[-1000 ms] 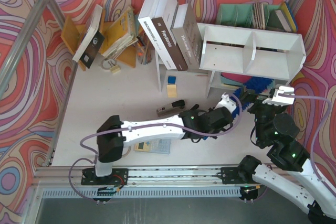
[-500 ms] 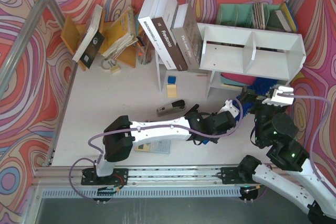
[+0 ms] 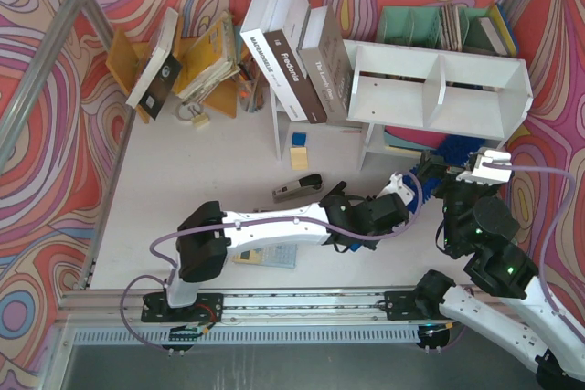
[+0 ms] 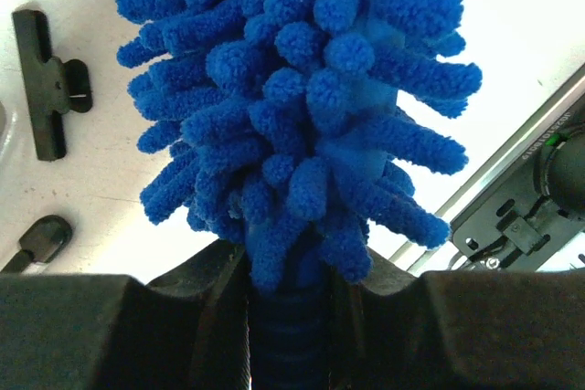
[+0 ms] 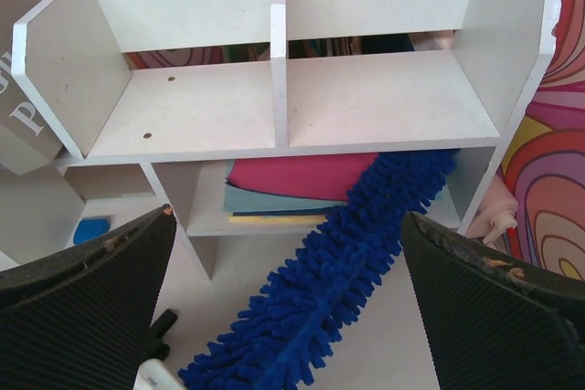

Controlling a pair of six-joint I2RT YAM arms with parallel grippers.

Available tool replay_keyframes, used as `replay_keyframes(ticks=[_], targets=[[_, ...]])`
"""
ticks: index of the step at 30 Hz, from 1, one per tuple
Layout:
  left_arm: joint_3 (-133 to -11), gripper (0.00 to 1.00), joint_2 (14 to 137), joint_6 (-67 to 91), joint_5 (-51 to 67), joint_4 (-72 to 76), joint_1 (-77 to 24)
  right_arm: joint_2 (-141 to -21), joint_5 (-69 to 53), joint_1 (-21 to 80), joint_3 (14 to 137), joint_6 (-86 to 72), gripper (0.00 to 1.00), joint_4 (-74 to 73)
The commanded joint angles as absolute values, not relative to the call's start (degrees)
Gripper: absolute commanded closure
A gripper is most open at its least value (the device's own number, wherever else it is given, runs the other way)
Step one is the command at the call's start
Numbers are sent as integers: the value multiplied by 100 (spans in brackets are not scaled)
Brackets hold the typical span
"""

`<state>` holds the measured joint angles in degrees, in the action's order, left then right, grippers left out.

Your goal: Dust the bookshelf with a duster

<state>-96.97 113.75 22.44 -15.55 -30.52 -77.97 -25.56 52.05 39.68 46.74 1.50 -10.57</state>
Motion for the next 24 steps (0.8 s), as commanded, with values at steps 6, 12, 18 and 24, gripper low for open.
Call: replay_keyframes(ticks=[6, 12, 18, 24], targets=[[-9098, 100, 10422, 2088, -1547, -2796, -7938, -2502, 5177, 3955, 4657, 141, 1, -964], [-8682, 100, 10616, 2107, -1522, -2890, -7945, -2486, 5177, 3956, 4652, 139, 1, -967], [-8376, 100, 10603, 2156, -1503, -2823, -7937, -2497, 5184, 3951, 4650, 133, 1, -982], [-8452, 100, 10243, 2017, -1769, -2767, -8055, -2496, 5186, 3953, 4651, 119, 1, -984]])
